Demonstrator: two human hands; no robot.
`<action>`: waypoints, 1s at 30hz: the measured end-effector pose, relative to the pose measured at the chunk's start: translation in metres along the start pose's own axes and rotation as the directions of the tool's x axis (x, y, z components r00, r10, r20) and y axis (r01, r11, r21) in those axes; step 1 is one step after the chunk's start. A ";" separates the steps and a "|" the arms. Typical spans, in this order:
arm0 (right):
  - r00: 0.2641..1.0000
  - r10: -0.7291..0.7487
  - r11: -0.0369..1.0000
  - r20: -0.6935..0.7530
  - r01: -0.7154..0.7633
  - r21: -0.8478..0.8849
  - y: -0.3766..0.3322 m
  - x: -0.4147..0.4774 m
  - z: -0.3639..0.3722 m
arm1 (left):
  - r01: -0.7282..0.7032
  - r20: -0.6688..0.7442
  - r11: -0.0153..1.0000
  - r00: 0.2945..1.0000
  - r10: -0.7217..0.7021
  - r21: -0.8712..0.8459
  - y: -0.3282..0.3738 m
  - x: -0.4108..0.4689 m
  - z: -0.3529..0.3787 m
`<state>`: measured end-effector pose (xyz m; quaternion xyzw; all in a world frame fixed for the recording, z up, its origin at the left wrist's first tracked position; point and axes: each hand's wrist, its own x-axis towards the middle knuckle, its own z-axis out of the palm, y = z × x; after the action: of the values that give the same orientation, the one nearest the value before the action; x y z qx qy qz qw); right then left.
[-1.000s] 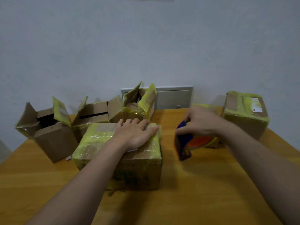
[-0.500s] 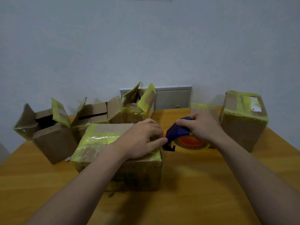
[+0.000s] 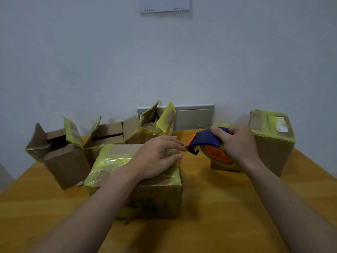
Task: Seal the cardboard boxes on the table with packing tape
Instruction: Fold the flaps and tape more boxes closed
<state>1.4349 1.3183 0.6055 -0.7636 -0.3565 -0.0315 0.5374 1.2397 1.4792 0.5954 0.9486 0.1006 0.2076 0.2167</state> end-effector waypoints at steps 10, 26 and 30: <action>0.998 -0.020 0.912 -0.058 0.042 0.408 -0.045 -0.017 0.031 | 0.608 -0.249 0.699 0.793 -0.556 0.377 -0.013 -0.053 -0.030; 0.991 0.123 0.732 0.048 -0.123 0.670 -0.064 -0.033 0.096 | 0.748 -0.096 0.540 0.615 -0.783 0.387 -0.066 -0.057 -0.049; 0.991 0.125 0.733 0.038 -0.118 0.670 -0.062 -0.037 0.098 | 0.713 -0.104 0.565 0.654 -0.749 0.416 -0.070 -0.061 -0.050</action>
<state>1.3386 1.3927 0.5980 -0.5408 -0.2909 0.1301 0.7784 1.1566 1.5427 0.5834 0.8519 0.5170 0.0321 0.0770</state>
